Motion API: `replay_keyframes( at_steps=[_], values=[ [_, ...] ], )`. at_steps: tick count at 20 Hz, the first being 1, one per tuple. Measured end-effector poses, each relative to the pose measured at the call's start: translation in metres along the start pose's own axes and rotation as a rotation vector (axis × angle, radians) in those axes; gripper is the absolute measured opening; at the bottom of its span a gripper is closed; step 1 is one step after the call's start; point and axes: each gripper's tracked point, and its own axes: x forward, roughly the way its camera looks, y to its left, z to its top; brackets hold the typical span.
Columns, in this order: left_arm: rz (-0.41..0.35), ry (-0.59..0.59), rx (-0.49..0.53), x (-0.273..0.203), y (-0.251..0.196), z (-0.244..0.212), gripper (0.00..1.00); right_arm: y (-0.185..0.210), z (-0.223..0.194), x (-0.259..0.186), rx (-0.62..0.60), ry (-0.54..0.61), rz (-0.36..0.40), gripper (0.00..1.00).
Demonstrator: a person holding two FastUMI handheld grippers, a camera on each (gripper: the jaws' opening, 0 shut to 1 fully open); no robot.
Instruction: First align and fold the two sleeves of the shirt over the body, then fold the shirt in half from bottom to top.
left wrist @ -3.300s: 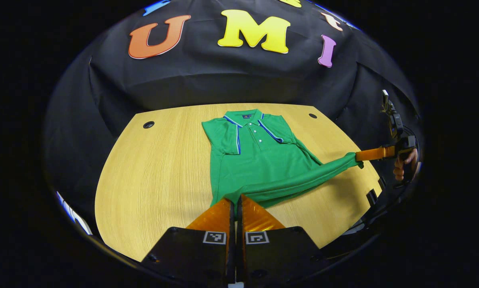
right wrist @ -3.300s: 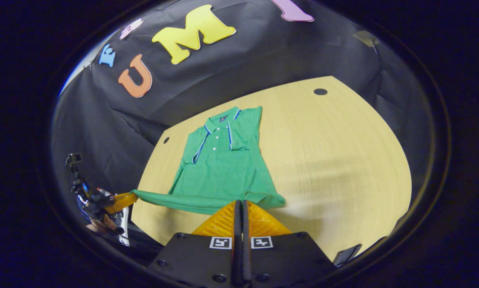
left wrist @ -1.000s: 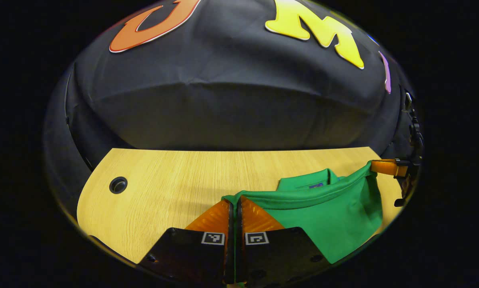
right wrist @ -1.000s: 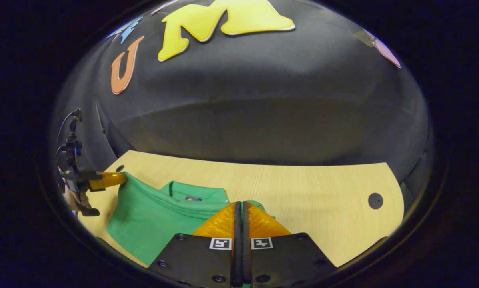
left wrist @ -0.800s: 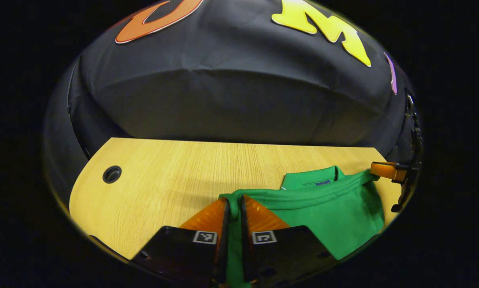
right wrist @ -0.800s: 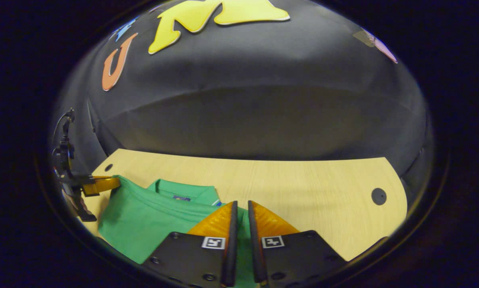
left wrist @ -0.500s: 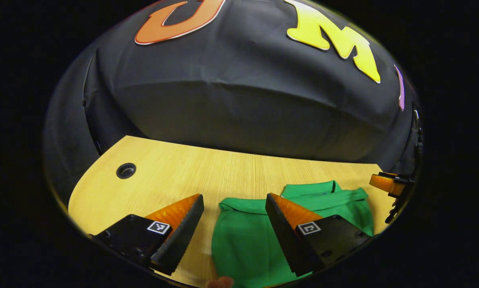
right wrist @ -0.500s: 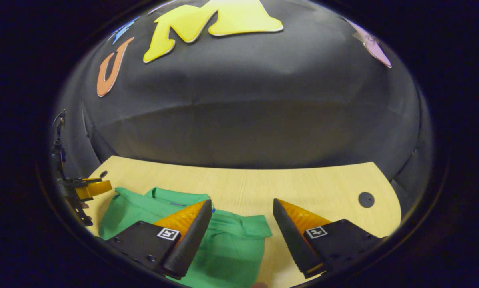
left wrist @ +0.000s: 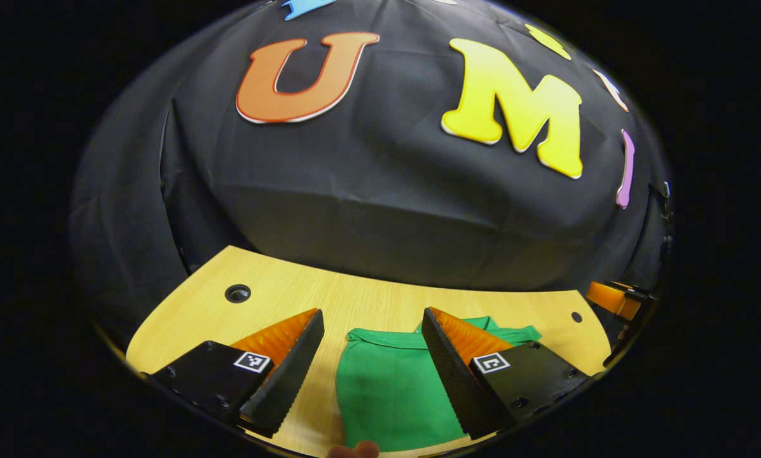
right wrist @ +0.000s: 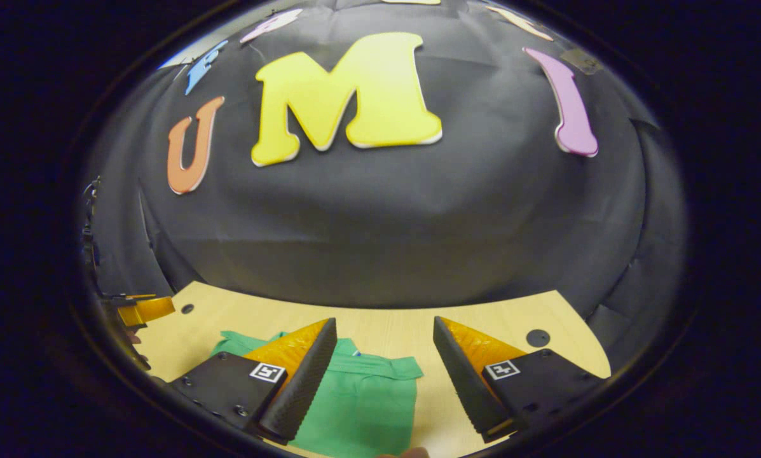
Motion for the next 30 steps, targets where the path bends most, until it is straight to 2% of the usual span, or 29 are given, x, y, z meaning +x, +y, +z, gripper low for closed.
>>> replay_keyframes(
  at_steps=[2, 4, 5, 6, 9, 10, 14, 15, 16, 17, 18, 22, 24, 29, 30],
  values=[
    [-0.012, -0.048, 0.024, -0.036, -0.014, 0.02, 1.0, 0.001, 0.019, -0.043, -0.015, -0.052, -0.019, 1.0],
    [-0.022, -0.104, 0.042, -0.082, -0.026, 0.042, 0.99, 0.006, 0.039, -0.087, -0.028, -0.103, -0.033, 0.92],
    [-0.024, -0.139, 0.051, -0.106, -0.03, 0.054, 1.0, 0.011, 0.048, -0.11, -0.031, -0.13, -0.035, 0.92],
    [-0.028, -0.174, 0.061, -0.13, -0.036, 0.066, 0.99, 0.016, 0.059, -0.132, -0.034, -0.162, -0.036, 0.97],
    [-0.024, -0.266, 0.082, -0.192, -0.049, 0.092, 0.99, 0.031, 0.082, -0.197, -0.068, -0.259, -0.05, 0.97],
    [-0.023, -0.291, 0.082, -0.215, -0.052, 0.099, 0.99, 0.038, 0.087, -0.218, -0.077, -0.288, -0.052, 0.92],
    [-0.017, -0.368, 0.102, -0.283, -0.055, 0.102, 0.99, 0.071, 0.087, -0.286, -0.078, -0.371, -0.04, 0.92],
    [-0.016, -0.375, 0.106, -0.296, -0.055, 0.099, 0.99, 0.075, 0.081, -0.297, -0.094, -0.377, -0.042, 0.97],
    [-0.022, -0.376, 0.102, -0.309, -0.057, 0.097, 0.89, 0.081, 0.075, -0.306, -0.11, -0.375, -0.04, 0.93],
    [-0.026, -0.379, 0.095, -0.321, -0.058, 0.094, 0.89, 0.088, 0.07, -0.315, -0.113, -0.369, -0.029, 0.93],
    [-0.031, -0.38, 0.09, -0.329, -0.06, 0.093, 0.99, 0.094, 0.066, -0.323, -0.107, -0.362, -0.016, 0.93],
    [-0.037, -0.393, 0.116, -0.346, -0.064, 0.087, 0.98, 0.101, 0.067, -0.344, -0.09, -0.382, -0.003, 0.93],
    [-0.035, -0.394, 0.11, -0.35, -0.062, 0.086, 0.98, 0.097, 0.064, -0.346, -0.12, -0.392, -0.023, 0.93],
    [-0.008, -0.395, 0.108, -0.354, -0.053, 0.083, 1.0, 0.1, 0.059, -0.349, -0.076, -0.378, -0.019, 0.93],
    [-0.005, -0.392, 0.107, -0.353, -0.053, 0.082, 0.98, 0.099, 0.06, -0.35, -0.075, -0.38, -0.021, 0.96]
  ],
)
